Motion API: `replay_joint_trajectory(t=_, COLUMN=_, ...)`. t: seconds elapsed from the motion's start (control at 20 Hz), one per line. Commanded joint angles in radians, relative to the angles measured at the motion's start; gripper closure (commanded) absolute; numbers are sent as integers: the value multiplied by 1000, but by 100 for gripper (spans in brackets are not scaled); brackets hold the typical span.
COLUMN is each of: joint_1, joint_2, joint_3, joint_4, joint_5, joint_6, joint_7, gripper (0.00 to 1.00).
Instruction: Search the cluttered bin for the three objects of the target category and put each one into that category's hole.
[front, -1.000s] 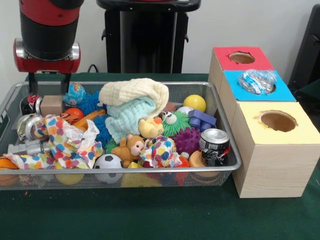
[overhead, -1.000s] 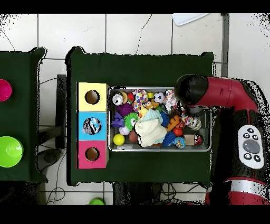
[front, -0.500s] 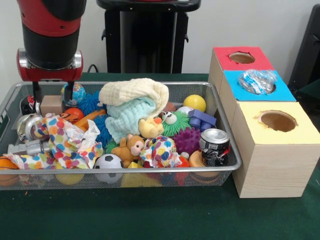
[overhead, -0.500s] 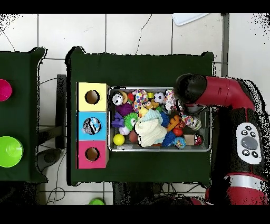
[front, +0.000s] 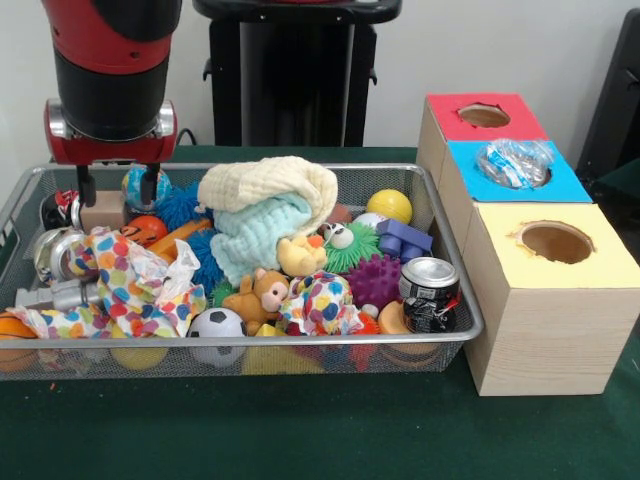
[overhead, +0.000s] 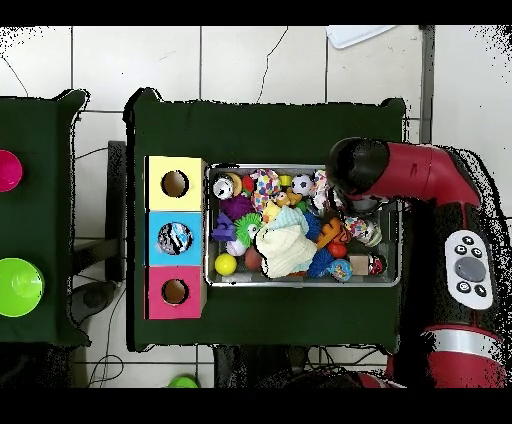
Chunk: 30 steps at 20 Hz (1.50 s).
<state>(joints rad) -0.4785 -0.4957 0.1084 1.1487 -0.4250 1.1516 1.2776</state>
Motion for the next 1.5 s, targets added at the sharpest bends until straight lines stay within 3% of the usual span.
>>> replay_joint_trajectory(t=0.05, joint_1=22, joint_2=29, joint_3=64, joint_4=78, joint_5=66, joint_6=158, joint_7=10, gripper=0)
replay_joint_trajectory(t=0.3, joint_1=27, joint_2=61, joint_3=75, joint_4=71, joint_5=123, joint_6=215, joint_7=39, gripper=0)
replay_joint_trajectory(t=0.8, joint_1=23, joint_2=60, joint_3=82, joint_4=131, joint_5=264, joint_6=154, joint_7=102, gripper=0)
replay_joint_trajectory(t=1.5, joint_1=22, joint_2=-26, joint_3=150, joint_4=259, joint_5=458, joint_6=-191, joint_7=121, gripper=0)
